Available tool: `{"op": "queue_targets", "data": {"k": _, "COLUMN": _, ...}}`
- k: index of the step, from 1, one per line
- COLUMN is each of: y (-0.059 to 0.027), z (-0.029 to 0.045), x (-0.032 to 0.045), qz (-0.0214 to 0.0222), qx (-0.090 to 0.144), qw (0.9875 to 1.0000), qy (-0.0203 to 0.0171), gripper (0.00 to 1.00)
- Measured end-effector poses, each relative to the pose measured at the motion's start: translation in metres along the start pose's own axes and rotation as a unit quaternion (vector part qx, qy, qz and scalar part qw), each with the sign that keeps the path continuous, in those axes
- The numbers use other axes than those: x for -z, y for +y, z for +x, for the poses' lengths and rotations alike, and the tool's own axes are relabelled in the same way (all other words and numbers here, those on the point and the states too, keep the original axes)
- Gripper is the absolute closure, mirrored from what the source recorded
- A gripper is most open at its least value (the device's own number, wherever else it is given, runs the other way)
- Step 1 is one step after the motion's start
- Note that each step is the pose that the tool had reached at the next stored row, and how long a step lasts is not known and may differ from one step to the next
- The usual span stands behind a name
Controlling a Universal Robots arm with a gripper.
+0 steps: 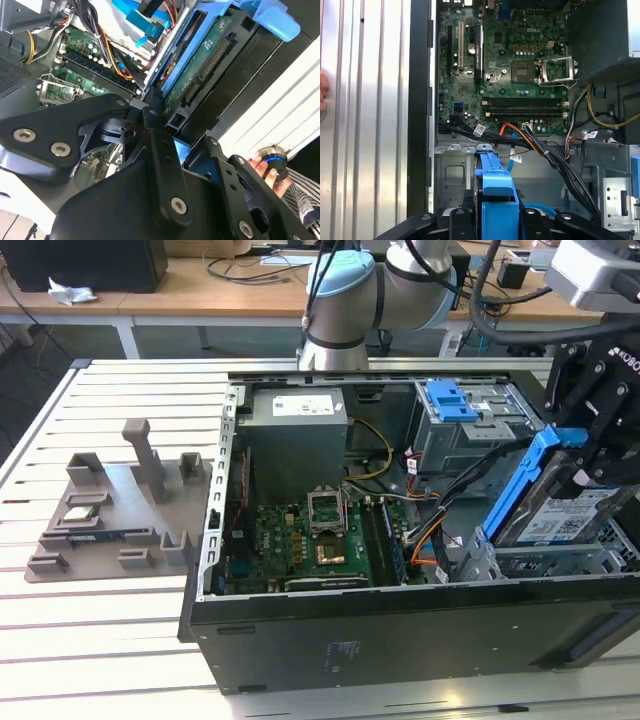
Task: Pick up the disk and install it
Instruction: 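Insert the disk into the insertion slot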
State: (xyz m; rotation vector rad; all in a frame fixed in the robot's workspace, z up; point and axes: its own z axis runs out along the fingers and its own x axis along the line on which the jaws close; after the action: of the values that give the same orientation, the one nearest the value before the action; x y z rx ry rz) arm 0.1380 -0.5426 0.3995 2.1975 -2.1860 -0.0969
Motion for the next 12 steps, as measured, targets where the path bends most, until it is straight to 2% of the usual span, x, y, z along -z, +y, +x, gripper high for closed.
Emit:
{"op": "queue_targets", "data": {"k": 1, "y": 0.0, "z": 0.0, "x": -0.0005, "qz": 0.0, "qx": 0.0, "qw": 1.0, "qy": 0.0, "gripper": 0.56}}
{"op": "queue_targets", "data": {"k": 7, "y": -0.0001, "z": 0.0, "x": -0.0006, "qz": 0.0, "qx": 0.0, "qw": 1.0, "qy": 0.0, "gripper": 0.57}}
{"op": "queue_targets", "data": {"k": 9, "y": 0.0, "z": 0.0, "x": -0.0007, "qz": 0.0, "qx": 0.0, "qw": 1.0, "qy": 0.0, "gripper": 0.7}}
{"op": "queue_targets", "data": {"k": 10, "y": -0.0001, "z": 0.0, "x": -0.0008, "qz": 0.0, "qx": 0.0, "qw": 1.0, "qy": 0.0, "gripper": 0.82}}
{"op": "queue_targets", "data": {"k": 11, "y": -0.0001, "z": 0.0, "x": -0.0008, "qz": 0.0, "qx": 0.0, "qw": 1.0, "qy": 0.0, "gripper": 0.89}}
{"op": "queue_targets", "data": {"k": 12, "y": -0.0001, "z": 0.0, "x": -0.0008, "qz": 0.0, "qx": 0.0, "qw": 1.0, "qy": 0.0, "gripper": 0.89}}
